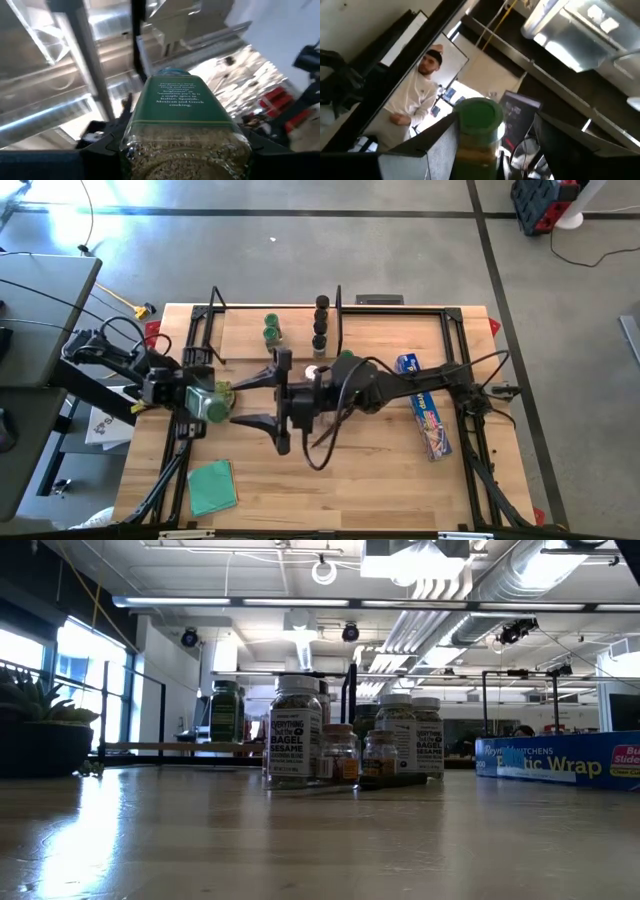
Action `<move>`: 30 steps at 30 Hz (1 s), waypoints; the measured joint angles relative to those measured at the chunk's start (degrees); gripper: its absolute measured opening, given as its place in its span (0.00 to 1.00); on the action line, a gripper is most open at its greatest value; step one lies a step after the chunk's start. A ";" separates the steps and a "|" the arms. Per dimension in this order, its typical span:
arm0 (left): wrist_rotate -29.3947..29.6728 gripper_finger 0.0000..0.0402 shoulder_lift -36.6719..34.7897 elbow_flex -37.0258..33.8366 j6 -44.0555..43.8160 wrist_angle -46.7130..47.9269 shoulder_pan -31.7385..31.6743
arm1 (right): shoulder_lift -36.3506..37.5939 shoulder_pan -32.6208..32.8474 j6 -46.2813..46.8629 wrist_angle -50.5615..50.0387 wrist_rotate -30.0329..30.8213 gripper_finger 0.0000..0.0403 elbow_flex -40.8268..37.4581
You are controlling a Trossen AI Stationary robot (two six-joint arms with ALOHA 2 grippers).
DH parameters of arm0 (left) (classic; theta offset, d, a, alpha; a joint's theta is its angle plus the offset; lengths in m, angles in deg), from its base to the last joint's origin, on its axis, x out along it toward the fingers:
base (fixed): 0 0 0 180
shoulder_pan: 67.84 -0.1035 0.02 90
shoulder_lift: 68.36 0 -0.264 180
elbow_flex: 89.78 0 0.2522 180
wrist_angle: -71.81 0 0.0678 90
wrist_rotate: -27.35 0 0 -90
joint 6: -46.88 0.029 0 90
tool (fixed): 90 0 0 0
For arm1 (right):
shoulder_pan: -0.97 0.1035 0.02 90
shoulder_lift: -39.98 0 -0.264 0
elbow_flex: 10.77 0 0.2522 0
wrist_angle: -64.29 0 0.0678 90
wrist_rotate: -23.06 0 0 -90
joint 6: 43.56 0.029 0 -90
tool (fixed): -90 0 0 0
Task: Shelf spices
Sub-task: Put the green lid seasoning bottle on the shelf
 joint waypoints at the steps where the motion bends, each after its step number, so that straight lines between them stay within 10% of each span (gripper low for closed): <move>1: -1.23 0.47 0.70 0.00 -0.87 -1.13 -0.41 | -0.56 -0.06 -0.39 0.81 -0.33 0.62 0.00; 30: -3.01 0.47 4.75 0.02 -3.61 -3.01 -5.73 | -2.33 -1.81 4.80 3.10 -3.32 0.50 -0.02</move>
